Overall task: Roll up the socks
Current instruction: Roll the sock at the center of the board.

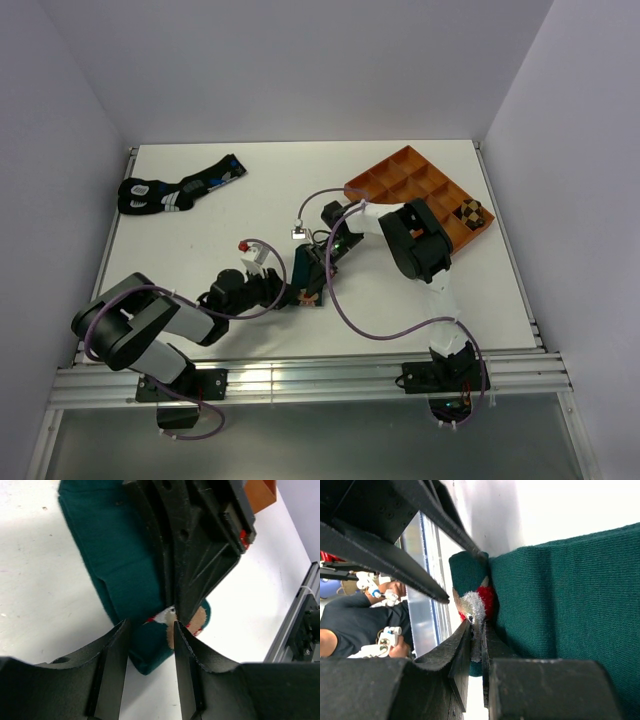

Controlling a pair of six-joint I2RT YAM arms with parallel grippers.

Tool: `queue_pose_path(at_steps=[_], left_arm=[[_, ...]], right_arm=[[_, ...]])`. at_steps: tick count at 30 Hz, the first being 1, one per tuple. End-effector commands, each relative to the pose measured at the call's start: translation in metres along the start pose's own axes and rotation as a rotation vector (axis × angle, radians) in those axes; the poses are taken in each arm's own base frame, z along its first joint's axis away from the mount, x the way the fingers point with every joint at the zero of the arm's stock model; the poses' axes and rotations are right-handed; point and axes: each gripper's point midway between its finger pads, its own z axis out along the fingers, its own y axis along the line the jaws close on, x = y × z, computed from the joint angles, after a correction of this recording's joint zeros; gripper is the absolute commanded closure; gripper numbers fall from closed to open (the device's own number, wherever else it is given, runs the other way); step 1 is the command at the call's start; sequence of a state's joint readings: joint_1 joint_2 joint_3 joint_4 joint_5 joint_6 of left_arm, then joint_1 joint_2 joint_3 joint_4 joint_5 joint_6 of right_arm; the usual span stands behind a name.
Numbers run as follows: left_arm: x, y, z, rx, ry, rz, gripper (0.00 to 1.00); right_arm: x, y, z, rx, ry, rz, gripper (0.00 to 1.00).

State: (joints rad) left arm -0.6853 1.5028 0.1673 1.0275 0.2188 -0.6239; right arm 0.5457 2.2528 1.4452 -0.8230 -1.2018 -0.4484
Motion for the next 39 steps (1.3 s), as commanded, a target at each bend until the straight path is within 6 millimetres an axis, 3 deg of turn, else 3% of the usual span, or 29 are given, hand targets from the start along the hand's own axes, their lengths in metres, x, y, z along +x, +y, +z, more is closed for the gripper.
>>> queue_pose_path(at_steps=[1,15,21,24,26,28,33,34,39], left_arm=[[-0.006,0.005,0.001,-0.027,-0.028,0.036,0.54],[0.007,-0.001,0.010,0.006,0.050,0.040,0.55],[0.019,-0.005,0.017,0.005,0.106,0.032,0.69],[0.024,-0.003,0.018,-0.021,0.135,0.023,0.90],[0.028,-0.001,0.018,-0.054,0.165,0.017,1.00],[0.028,-0.002,0.018,-0.075,0.173,0.016,1.00],[0.041,0.004,0.012,-0.184,0.227,0.011,1.00],[0.041,0.004,0.010,-0.191,0.224,0.007,1.00],[0.046,0.009,0.000,-0.253,0.223,-0.048,1.00]], right_arm=[[-0.002,0.009,-0.005,-0.014,-0.009,-0.025,1.00],[-0.007,0.003,-0.006,0.023,-0.017,-0.027,1.00],[-0.011,-0.003,-0.006,0.057,-0.029,-0.025,1.00],[-0.014,-0.007,-0.007,0.090,-0.034,-0.030,1.00],[-0.016,-0.010,-0.009,0.123,-0.039,-0.030,0.94],[-0.021,-0.015,-0.013,0.185,-0.054,-0.030,0.82],[-0.035,-0.014,-0.023,0.270,-0.073,-0.031,0.63],[-0.036,-0.018,-0.026,0.309,-0.076,-0.024,0.54],[-0.048,-0.017,-0.038,0.380,-0.109,-0.026,0.48]])
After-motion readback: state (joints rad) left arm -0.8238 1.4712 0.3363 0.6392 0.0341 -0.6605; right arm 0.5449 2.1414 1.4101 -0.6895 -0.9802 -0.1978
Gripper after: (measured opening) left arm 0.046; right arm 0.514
